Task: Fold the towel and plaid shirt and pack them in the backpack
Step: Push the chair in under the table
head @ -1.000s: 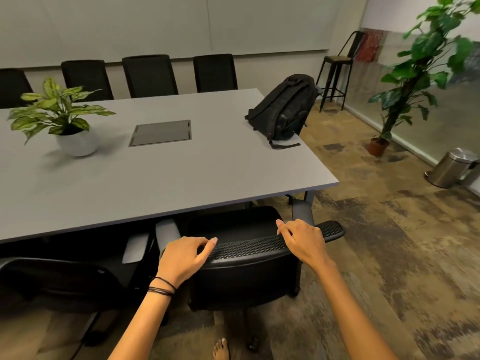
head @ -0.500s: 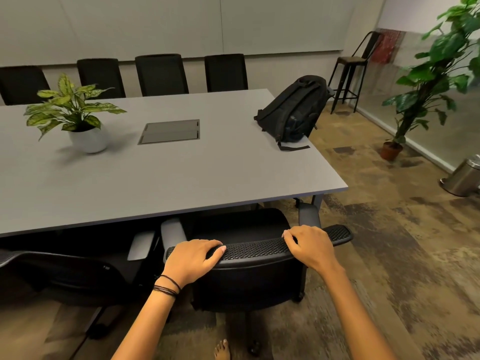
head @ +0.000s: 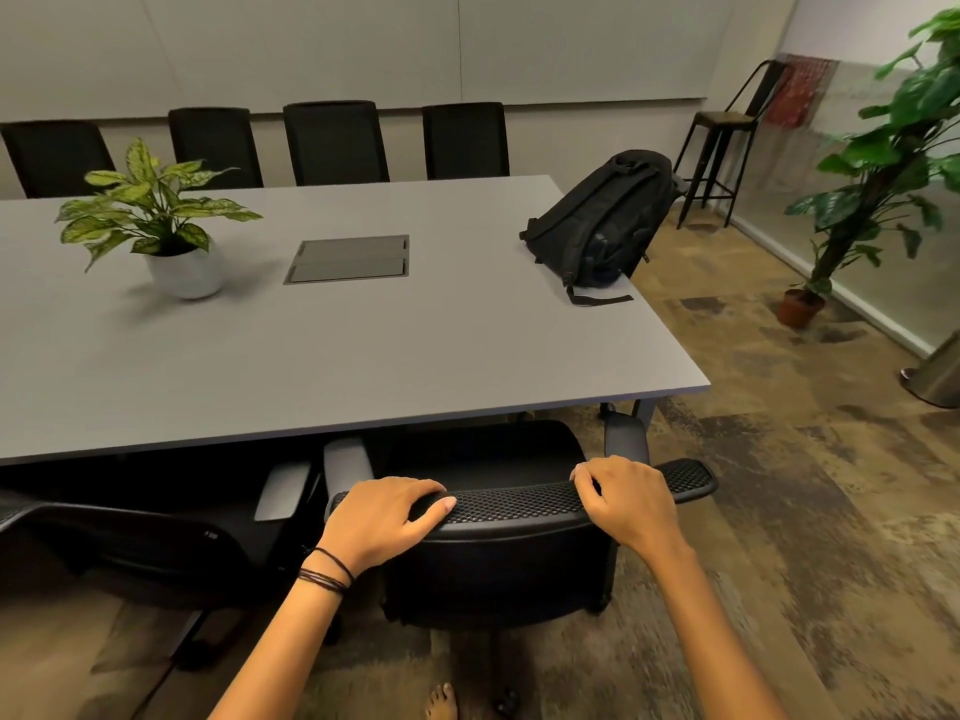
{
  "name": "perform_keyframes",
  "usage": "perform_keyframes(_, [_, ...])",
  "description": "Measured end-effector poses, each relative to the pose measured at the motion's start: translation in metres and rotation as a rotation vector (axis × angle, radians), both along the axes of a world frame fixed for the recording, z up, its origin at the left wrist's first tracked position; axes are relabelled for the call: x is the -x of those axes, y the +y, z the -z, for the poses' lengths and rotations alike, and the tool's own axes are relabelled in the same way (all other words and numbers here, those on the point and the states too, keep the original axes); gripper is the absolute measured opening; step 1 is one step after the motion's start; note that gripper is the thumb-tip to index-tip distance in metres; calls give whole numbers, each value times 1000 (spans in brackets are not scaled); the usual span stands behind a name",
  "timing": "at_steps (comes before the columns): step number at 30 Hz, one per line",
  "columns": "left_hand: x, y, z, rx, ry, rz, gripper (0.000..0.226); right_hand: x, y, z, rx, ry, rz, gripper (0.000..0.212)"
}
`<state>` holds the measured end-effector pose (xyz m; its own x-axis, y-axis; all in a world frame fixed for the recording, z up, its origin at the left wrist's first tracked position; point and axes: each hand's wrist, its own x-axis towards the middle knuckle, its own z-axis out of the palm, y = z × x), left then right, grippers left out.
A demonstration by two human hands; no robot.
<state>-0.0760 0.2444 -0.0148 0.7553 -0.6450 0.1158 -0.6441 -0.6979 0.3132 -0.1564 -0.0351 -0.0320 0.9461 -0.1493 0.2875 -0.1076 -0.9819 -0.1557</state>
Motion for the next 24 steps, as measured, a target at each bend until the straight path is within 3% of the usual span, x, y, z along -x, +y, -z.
perform_keyframes(7, [-13,1,-2,5,2,-4,106,-14,-1,4,10,-32,0,65])
perform_keyframes(17, [-28,-1,-3,13,1,11,106,-26,-2,3,7,-14,-10,51])
perform_keyframes(24, [-48,-2,-1,2,-21,-10,109,-43,0,3,-4,-13,-5,52])
